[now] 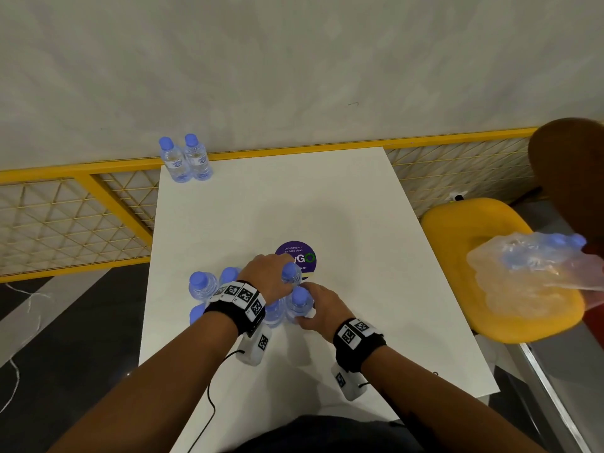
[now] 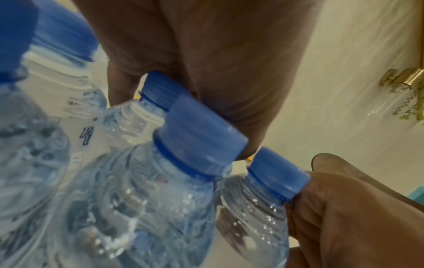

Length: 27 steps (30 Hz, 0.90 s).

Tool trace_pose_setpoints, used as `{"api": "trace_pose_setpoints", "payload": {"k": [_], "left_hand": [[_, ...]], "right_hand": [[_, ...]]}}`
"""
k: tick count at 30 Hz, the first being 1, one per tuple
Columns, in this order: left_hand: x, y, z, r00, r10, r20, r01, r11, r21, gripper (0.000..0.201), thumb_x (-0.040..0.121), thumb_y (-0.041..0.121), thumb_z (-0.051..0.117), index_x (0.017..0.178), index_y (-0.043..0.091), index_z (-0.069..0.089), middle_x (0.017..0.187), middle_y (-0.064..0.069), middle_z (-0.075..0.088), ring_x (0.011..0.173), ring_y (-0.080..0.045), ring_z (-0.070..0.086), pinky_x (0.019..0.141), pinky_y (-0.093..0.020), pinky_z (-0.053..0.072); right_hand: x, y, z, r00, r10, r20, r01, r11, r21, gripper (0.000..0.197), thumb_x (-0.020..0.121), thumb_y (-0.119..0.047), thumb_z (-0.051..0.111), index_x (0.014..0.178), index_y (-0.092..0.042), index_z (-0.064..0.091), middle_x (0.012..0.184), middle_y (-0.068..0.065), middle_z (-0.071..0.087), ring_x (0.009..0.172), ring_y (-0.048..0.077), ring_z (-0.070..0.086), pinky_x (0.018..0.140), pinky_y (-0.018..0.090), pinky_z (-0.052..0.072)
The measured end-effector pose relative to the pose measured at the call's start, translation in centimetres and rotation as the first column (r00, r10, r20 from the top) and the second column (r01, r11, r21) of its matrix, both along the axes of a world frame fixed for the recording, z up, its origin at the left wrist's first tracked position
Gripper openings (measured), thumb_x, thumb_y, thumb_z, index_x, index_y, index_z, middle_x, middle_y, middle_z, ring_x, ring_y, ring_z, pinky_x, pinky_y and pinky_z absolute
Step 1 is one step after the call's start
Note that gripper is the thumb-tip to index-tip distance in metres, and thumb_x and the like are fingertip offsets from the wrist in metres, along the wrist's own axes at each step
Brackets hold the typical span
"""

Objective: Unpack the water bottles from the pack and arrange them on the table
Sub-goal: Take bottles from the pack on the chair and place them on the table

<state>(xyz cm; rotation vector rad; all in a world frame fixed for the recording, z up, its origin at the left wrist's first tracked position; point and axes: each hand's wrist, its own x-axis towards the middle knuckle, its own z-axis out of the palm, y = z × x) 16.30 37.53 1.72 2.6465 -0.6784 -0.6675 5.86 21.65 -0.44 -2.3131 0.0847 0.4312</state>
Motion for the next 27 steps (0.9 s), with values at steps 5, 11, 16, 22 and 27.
{"api": "trace_pose_setpoints", "payload": {"k": [5,11,16,22,27], "left_hand": [[-0.3,0.1,0.4,0.999,-0.005,-0.032,0.005,1.000,0.004,0.029,0.076,0.047,0.061,0.102,0.036,0.052,0.091,0.010,0.063,0.085,-0.023,0.060,0.076,-0.037,0.050],[0.0,0.3,2.8,0.994,0.069,-0.083,-0.074,0.995,-0.064,0.078,0.071,0.052,0.061,0.144,0.034,0.042,0.131,0.002,0.060,0.116,-0.024,0.059,0.099,-0.044,0.050],[-1.4,-4.9,6.0,0.996,0.072,0.043,-0.061,0.974,-0.220,0.054,0.079,0.038,0.064,0.132,0.030,0.057,0.125,0.004,0.060,0.115,-0.021,0.057,0.099,-0.041,0.050],[-6.5,-20.1,7.3,0.985,-0.172,0.017,0.164,0.893,-0.419,0.031,0.087,0.033,0.063,0.116,0.024,0.070,0.111,0.007,0.068,0.101,-0.010,0.062,0.092,-0.033,0.051],[-11.8,-34.1,6.3,0.894,-0.434,-0.114,0.364,0.850,-0.381,0.026,0.090,0.024,0.068,0.115,0.020,0.071,0.110,0.004,0.070,0.099,-0.008,0.064,0.091,-0.028,0.053]], "right_hand": [[-0.1,-0.3,-0.2,0.999,0.031,-0.006,-0.031,0.999,-0.009,0.049,0.078,-0.028,0.078,0.119,-0.014,0.057,0.116,0.006,0.066,0.102,0.025,0.062,0.093,0.039,0.051],[-1.2,-3.1,0.3,0.999,0.029,-0.018,-0.029,1.000,-0.006,0.074,0.073,-0.043,0.082,0.135,-0.018,0.050,0.132,0.001,0.055,0.116,0.018,0.055,0.105,0.034,0.044],[-5.6,-11.6,0.2,0.977,-0.213,0.014,0.209,0.968,0.141,0.066,0.068,-0.038,0.087,0.125,-0.021,0.058,0.124,-0.005,0.058,0.107,0.008,0.060,0.092,0.027,0.054],[-12.8,-26.8,0.9,0.799,-0.600,0.039,0.586,0.792,0.169,0.030,0.082,-0.027,0.077,0.110,-0.024,0.066,0.108,-0.008,0.067,0.099,0.007,0.066,0.079,0.023,0.057],[-18.3,-39.7,1.8,0.587,-0.808,0.040,0.800,0.588,0.119,0.020,0.089,-0.024,0.070,0.109,-0.024,0.066,0.105,-0.006,0.069,0.096,0.010,0.067,0.068,0.020,0.050]]}}
